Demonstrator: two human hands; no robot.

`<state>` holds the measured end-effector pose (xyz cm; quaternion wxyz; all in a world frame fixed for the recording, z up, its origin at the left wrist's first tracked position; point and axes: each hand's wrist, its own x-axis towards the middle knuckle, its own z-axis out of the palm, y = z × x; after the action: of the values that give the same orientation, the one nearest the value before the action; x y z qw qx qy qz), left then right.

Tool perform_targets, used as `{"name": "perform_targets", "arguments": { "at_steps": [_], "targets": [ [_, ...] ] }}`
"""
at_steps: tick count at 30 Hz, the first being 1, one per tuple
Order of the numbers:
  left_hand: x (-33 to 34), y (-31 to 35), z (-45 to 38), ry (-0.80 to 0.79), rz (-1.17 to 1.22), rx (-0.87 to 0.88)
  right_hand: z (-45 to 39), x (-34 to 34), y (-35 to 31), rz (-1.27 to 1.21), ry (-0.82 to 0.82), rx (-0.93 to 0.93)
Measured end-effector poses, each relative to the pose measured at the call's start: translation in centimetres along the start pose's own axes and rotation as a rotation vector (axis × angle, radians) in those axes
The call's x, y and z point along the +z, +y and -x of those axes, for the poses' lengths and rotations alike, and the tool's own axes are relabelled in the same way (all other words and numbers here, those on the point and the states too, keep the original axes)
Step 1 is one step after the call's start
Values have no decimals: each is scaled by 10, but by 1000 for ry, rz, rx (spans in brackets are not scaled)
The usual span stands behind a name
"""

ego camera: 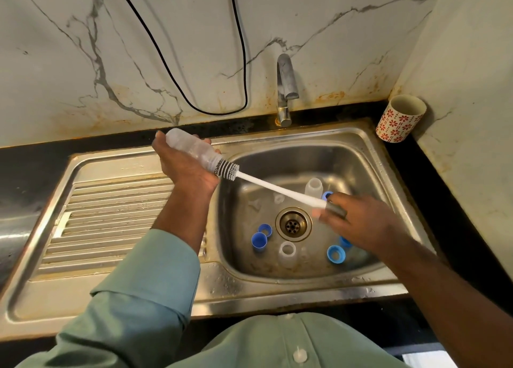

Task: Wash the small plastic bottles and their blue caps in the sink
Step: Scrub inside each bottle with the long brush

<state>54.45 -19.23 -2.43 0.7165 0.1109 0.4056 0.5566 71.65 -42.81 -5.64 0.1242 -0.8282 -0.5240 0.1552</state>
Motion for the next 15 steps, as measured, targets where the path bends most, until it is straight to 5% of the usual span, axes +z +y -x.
{"name": "perform_targets", "arguments": {
  "at_steps": [3, 5, 9, 15],
  "targets": [
    [-4, 2, -9, -31, -25, 101, -2, -10, 4, 85, -18, -31],
    [-3, 3, -11, -117, -45, 103, -4, -3, -1, -86, 25, 31],
    [4, 1, -6, -185, -143, 98, 5, 30, -23, -500, -163, 108],
    [-17, 5, -2, -255, -164, 35, 8, 22, -1, -304, -75, -23]
  ]
}}
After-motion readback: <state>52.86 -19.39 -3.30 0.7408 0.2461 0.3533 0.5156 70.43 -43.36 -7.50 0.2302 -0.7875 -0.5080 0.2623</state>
